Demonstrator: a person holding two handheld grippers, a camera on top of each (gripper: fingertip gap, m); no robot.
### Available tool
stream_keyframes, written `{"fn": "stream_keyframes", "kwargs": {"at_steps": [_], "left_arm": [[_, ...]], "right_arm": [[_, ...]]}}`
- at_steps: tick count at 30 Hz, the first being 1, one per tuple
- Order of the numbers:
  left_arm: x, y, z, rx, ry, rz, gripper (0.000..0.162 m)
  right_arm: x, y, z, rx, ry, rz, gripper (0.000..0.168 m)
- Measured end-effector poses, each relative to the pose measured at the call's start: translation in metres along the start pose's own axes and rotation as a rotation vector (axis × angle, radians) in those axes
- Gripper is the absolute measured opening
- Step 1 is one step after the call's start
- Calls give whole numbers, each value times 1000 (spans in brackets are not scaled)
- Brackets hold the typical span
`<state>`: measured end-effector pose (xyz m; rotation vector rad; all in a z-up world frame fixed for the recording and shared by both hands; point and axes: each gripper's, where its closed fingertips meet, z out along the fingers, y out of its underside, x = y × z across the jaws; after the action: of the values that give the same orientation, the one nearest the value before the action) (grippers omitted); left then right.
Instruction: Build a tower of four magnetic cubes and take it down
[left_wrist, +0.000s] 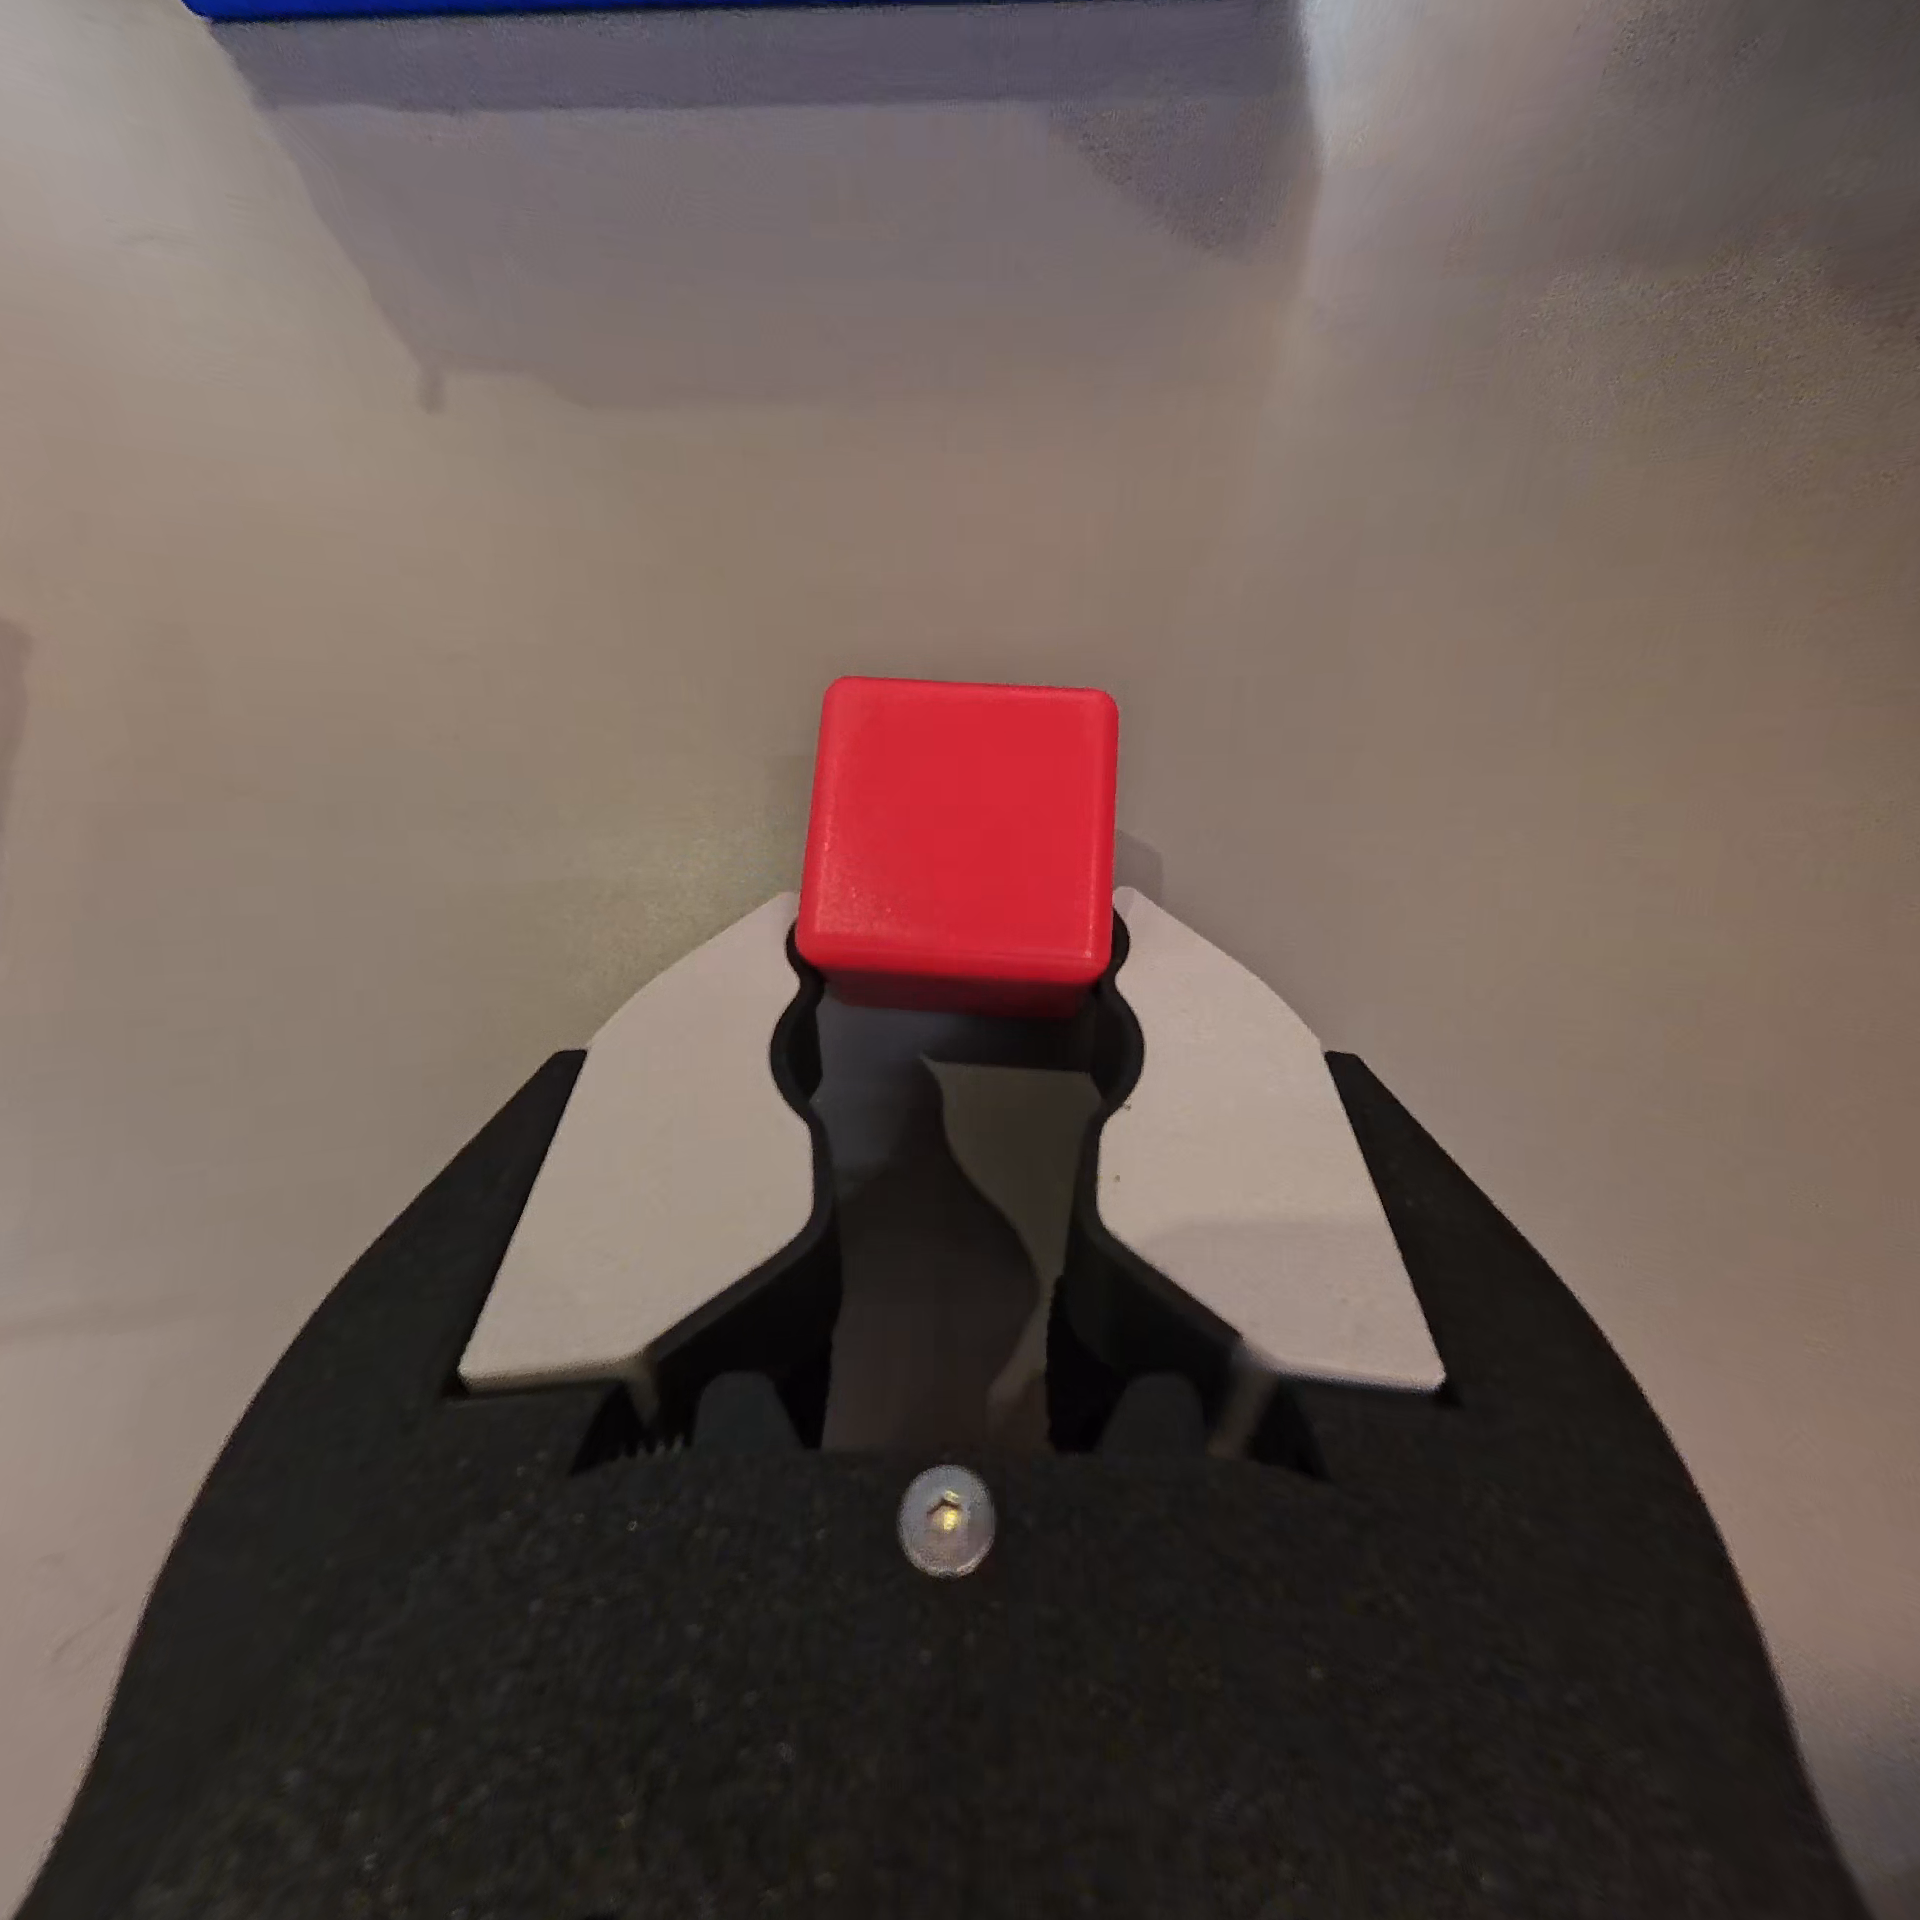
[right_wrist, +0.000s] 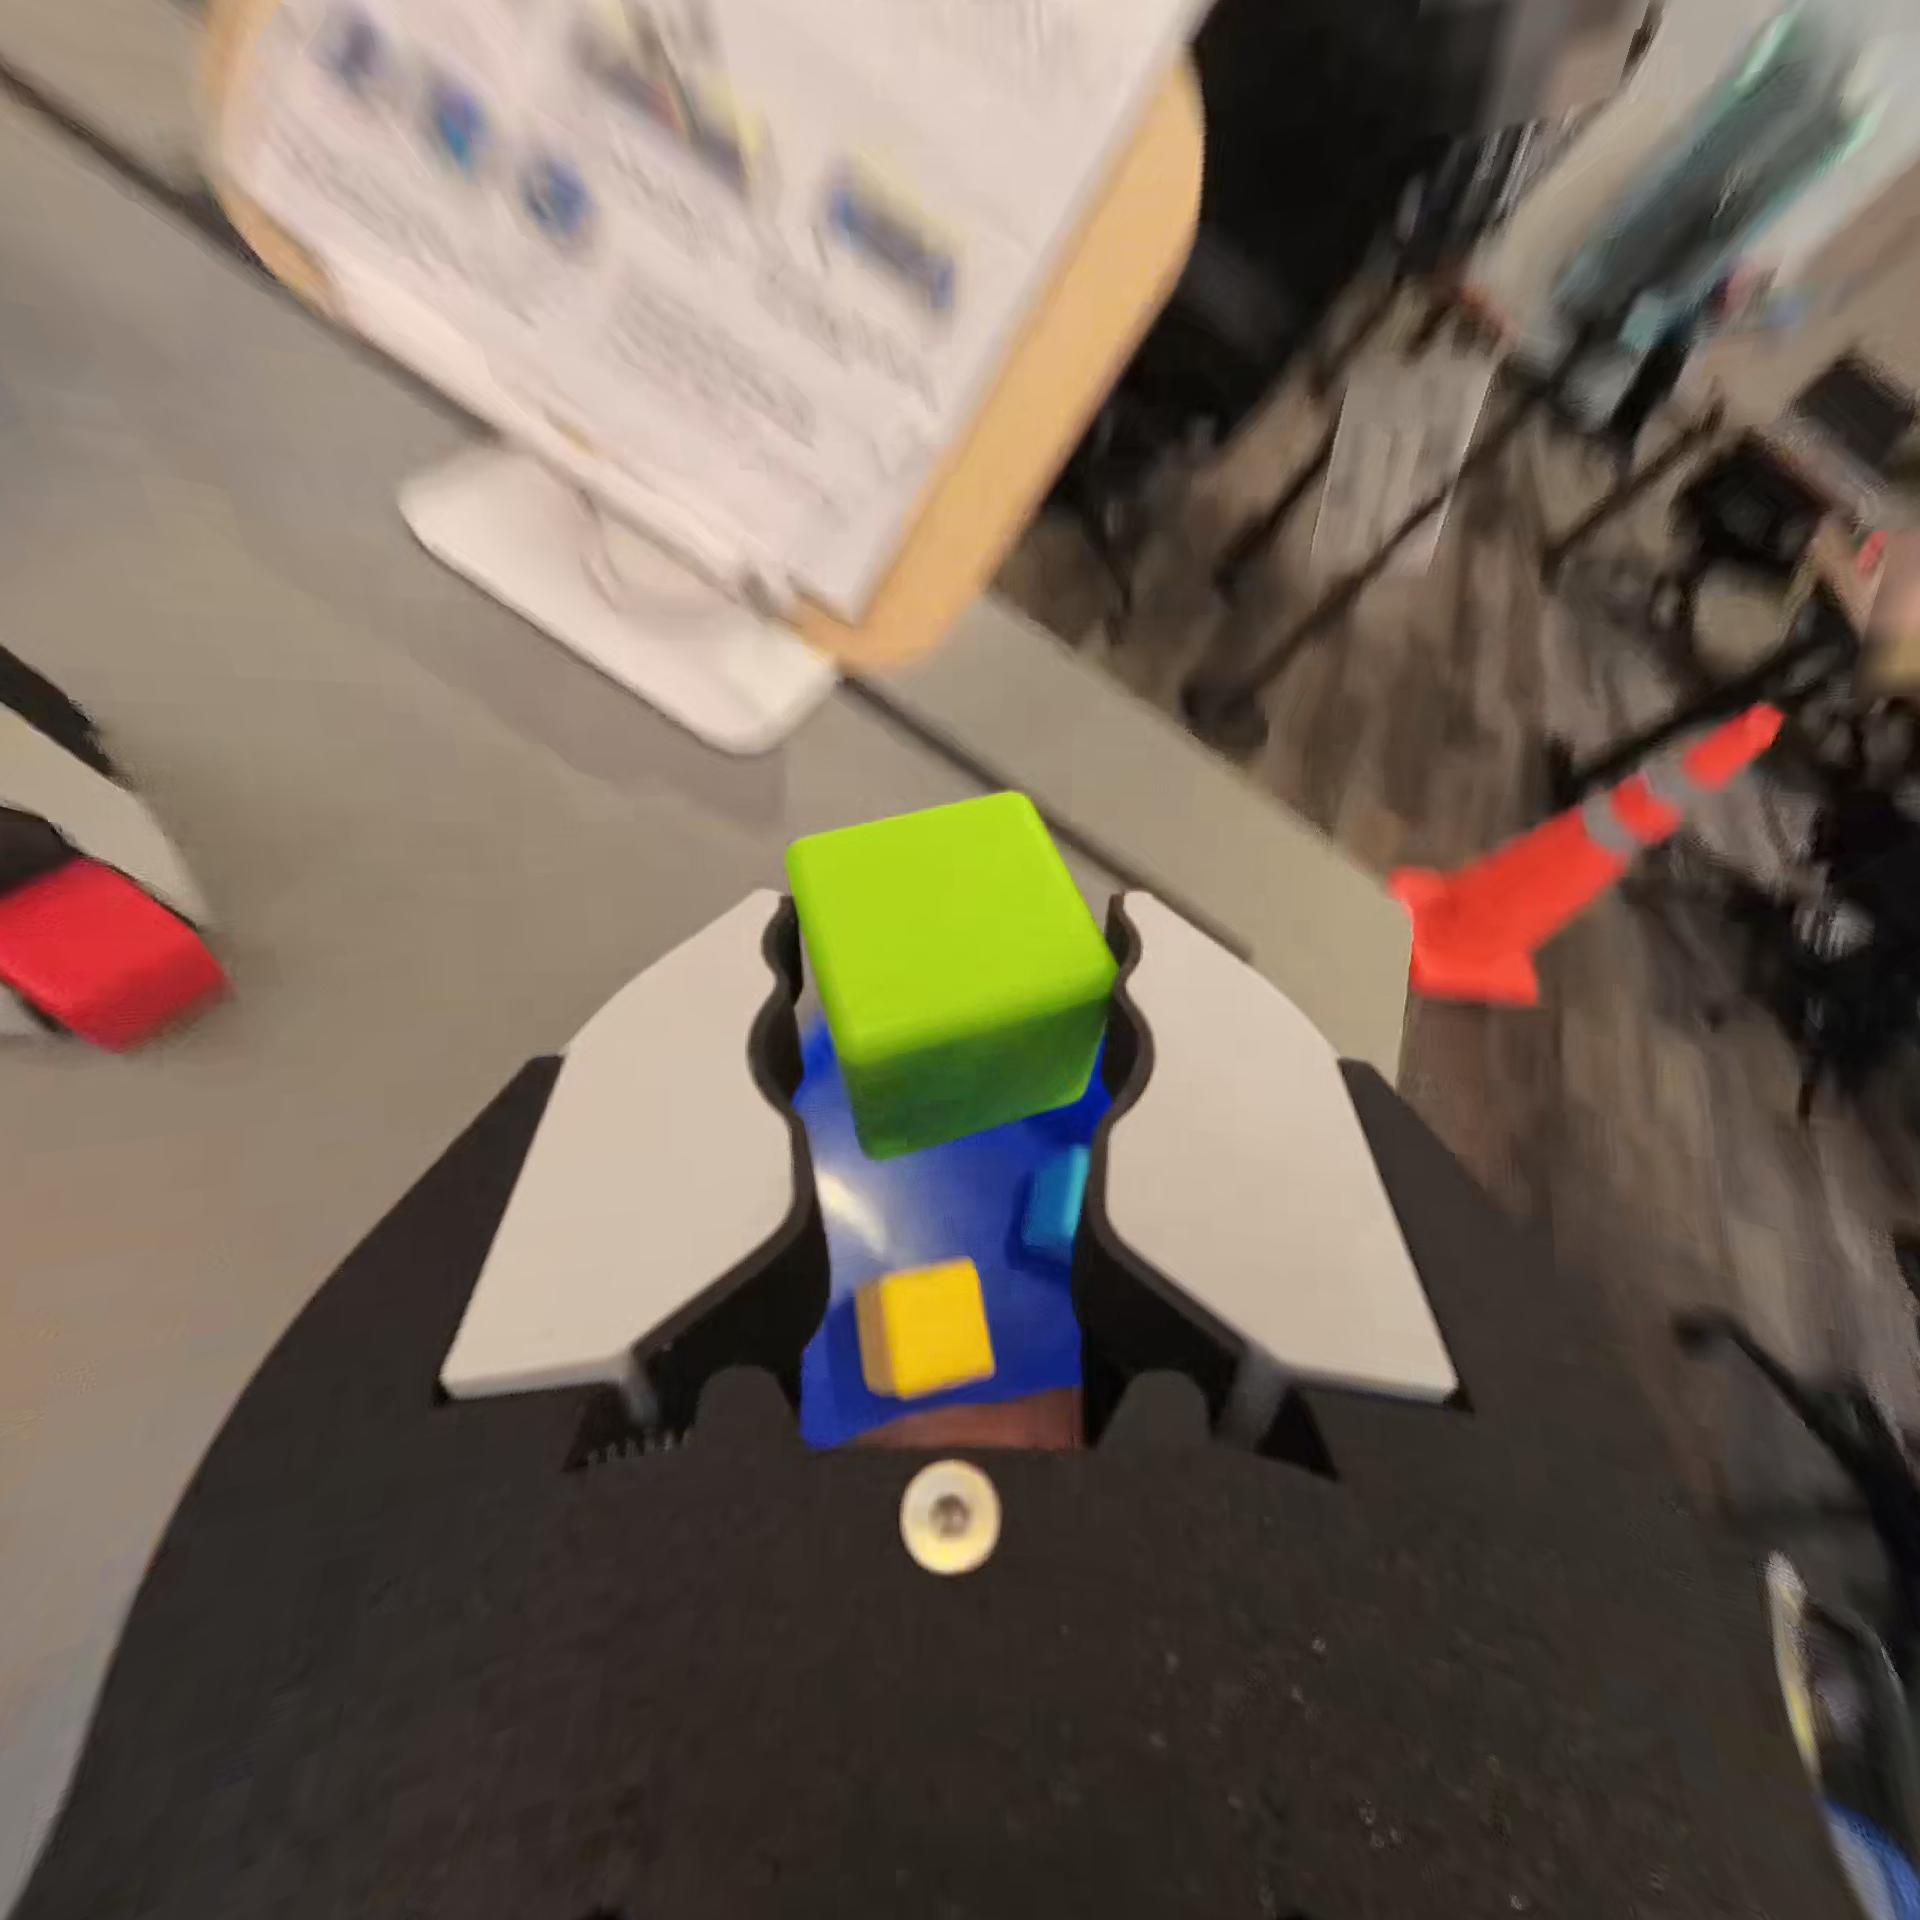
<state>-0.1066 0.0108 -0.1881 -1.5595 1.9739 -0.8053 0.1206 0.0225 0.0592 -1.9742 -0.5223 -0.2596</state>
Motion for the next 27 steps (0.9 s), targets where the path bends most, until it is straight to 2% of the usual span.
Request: {"fn": "stream_keyframes", "kwargs": {"at_steps": [3, 6, 9, 12, 17, 21, 22, 25, 27], "left_arm": [[0, 0, 0, 0, -1, 1, 49], [0, 0, 0, 0, -2, 1, 49], [0, 0, 0, 0, -1, 0, 49], [0, 0, 0, 0, -1, -1, 49], [-2, 0, 0, -1, -10, -10, 49], [-3, 0, 0, -1, -11, -14, 49], [-3, 0, 0, -1, -11, -15, 49], [-3, 0, 0, -1, -13, -14, 49], [-3, 0, 0, -1, -13, -14, 49]], "right_arm": [[21, 58, 60, -277, -64, 34, 56], [14, 110, 110, -501, -184, 78, 56], [5, 146, 140, -671, -241, 83, 56], [-2, 165, 158, -763, -271, 83, 56], [-8, 185, 175, -807, -290, 90, 54], [-10, 184, 179, -766, -291, 119, 54], [-7, 184, 179, -748, -268, 98, 55], [6, 172, 168, -657, -197, 83, 71], [14, 150, 146, -523, -144, 112, 69]]}}
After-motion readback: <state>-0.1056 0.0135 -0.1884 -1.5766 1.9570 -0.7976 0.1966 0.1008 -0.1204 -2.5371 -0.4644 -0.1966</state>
